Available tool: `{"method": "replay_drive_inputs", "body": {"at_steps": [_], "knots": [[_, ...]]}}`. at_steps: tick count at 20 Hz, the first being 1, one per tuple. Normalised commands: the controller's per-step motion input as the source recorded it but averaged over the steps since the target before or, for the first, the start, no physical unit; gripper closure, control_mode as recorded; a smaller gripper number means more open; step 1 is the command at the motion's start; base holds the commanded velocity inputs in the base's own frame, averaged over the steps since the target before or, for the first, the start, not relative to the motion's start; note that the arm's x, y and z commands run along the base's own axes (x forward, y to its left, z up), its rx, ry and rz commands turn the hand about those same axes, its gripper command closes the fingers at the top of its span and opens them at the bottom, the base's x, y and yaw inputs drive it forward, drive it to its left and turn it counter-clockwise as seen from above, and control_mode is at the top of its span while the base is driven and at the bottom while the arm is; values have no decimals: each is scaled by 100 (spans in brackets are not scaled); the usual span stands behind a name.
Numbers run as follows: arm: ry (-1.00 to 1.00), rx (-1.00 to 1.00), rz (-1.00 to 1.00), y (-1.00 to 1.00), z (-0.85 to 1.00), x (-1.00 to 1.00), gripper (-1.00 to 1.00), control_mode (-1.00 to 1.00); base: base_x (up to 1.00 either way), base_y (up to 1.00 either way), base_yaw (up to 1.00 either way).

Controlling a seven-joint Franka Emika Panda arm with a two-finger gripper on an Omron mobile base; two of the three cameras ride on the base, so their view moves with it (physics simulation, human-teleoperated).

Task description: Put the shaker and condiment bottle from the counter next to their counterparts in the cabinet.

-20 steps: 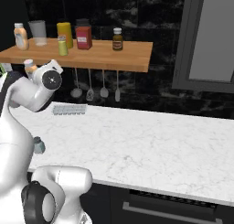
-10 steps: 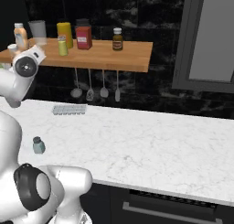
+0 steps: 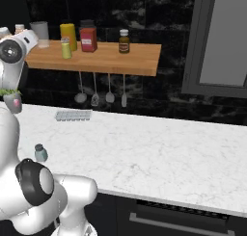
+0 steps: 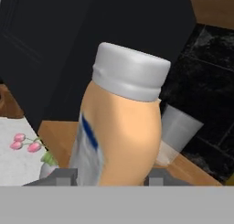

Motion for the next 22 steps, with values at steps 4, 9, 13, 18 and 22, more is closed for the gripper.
{"method": "replay_drive_inputs", "body": {"at_steps": [4,9,13,18,22], "knots": [[4,9,0,0,44,0,100,-100,0,0,0],[11,8,0,0,1,-9,100,-100,0,0,0],[9,1,-1,0,0,-4,100,-100,0,0,0],[1,0,-1,-10,2,0,100,-100,0,0,0],[2,0,0,-22,0,0,100,-100,0,0,0]]}}
